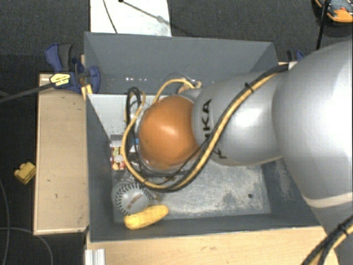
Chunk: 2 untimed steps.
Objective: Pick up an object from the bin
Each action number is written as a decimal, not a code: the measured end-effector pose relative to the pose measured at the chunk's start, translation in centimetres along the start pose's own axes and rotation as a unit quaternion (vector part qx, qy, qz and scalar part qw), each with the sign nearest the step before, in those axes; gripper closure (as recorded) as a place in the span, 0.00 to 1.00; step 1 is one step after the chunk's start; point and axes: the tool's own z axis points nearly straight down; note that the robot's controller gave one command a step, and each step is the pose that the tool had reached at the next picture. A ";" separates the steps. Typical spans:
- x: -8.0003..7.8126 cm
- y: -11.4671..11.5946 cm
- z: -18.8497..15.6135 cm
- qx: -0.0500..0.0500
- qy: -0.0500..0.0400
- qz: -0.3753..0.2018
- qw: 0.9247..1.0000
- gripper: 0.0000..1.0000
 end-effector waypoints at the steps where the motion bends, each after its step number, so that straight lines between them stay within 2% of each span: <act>1: 0.0 0.0 -1.2 -0.004 0.006 0.001 1.000 1.00; 2: -0.1 -0.3 -3.0 -0.005 0.011 0.001 1.000 1.00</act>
Offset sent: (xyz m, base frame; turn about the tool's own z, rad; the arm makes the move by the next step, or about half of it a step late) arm 0.0001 0.0000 0.0423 0.0008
